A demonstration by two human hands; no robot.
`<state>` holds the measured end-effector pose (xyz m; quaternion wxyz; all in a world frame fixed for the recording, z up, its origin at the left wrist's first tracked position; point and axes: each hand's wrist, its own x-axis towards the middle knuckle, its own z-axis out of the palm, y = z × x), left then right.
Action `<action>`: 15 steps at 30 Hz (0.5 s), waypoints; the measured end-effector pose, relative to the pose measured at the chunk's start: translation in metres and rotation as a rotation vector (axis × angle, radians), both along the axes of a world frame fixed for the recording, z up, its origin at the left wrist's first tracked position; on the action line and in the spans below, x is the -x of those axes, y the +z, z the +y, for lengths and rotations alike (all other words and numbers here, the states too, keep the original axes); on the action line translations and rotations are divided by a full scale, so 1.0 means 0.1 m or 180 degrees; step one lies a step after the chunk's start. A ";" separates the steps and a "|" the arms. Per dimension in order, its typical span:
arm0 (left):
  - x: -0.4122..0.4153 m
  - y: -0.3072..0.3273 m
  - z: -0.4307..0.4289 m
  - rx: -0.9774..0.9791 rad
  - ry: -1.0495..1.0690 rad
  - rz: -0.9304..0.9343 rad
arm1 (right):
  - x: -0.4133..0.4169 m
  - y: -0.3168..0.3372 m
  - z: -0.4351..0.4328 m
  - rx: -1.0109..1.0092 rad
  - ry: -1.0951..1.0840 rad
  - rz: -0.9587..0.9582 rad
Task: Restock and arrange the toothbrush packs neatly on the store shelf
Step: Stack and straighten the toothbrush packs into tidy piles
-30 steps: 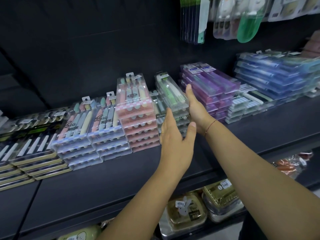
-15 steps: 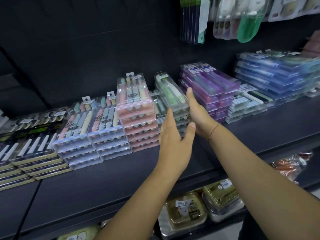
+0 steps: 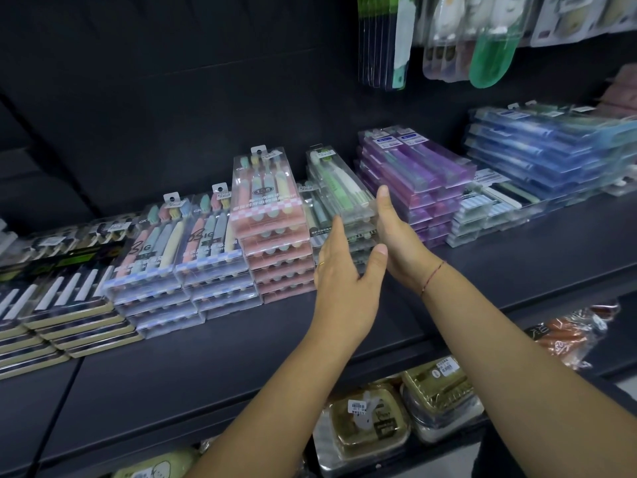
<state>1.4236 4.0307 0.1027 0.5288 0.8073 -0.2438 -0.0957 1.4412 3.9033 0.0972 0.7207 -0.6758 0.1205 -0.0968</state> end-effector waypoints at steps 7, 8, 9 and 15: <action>0.00 0.00 0.01 0.0025 -0.0020 -0.0037 | 0.08 -0.05 0.01 0.0071 0.0159 -0.0245; 0.00 0.00 0.02 0.0067 -0.0026 -0.0043 | 0.09 -0.05 0.03 0.0125 0.0137 -0.0274; 0.00 0.00 0.03 0.0117 -0.0034 -0.0056 | 0.10 -0.06 0.05 0.0107 0.0131 -0.0283; -0.10 -0.13 0.29 -0.0036 -0.0319 -0.0674 | 0.10 -0.23 0.07 -0.0024 -0.0168 -0.0244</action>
